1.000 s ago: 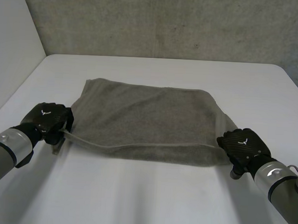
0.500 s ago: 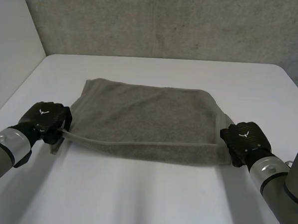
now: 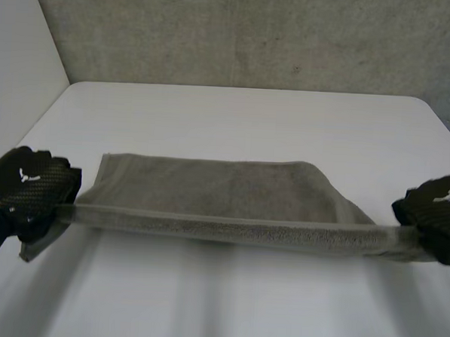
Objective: Fold the laundry
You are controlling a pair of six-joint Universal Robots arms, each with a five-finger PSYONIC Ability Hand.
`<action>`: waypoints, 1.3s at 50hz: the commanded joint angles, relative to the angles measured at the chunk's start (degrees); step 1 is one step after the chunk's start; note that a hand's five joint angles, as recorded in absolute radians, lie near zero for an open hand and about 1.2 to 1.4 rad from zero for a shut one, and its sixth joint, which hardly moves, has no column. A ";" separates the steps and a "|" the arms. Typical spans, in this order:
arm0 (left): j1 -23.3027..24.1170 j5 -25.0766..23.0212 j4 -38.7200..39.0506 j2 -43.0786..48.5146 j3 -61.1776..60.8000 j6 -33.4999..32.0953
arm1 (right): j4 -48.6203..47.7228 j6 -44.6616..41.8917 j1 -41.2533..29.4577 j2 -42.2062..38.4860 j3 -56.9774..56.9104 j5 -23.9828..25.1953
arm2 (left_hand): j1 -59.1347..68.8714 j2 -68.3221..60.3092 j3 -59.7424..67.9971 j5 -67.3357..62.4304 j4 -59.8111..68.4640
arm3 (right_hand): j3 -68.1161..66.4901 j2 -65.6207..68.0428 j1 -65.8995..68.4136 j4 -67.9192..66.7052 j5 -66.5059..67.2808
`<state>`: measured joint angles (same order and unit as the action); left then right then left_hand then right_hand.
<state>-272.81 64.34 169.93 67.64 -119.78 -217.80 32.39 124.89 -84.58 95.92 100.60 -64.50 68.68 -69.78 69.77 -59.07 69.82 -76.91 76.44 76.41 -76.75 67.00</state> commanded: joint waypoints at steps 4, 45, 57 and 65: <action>0.26 0.08 4.18 11.46 -0.45 -1.57 | -0.39 1.58 2.84 -5.13 -1.37 5.44 | 11.32 -10.22 10.23 -10.93 10.18 | -3.09 3.56 3.59 -3.25 3.00; 9.31 8.08 21.84 35.45 49.65 25.76 | -18.06 20.92 -18.78 -21.48 -39.20 -20.06 | 11.32 -10.22 10.23 -10.93 10.18 | -3.09 3.56 3.59 -3.25 3.00; 7.20 -2.73 33.25 40.71 17.86 17.35 | -30.45 15.12 -18.60 -23.15 -9.81 -14.69 | 11.32 -10.22 10.23 -10.93 10.18 | -3.09 3.56 3.59 -3.25 3.00; 7.11 -2.64 35.73 45.03 10.54 7.15 | -38.01 9.76 -18.60 -27.10 1.00 -15.21 | 11.32 -10.22 10.23 -10.93 10.18 | -3.09 3.56 3.59 -3.25 3.00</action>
<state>-265.74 61.33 205.14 110.51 -105.87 -204.28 -2.10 137.50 -103.17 70.60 96.92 -79.16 69.14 -69.79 69.79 -59.36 69.84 -76.92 77.03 76.41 -76.75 68.30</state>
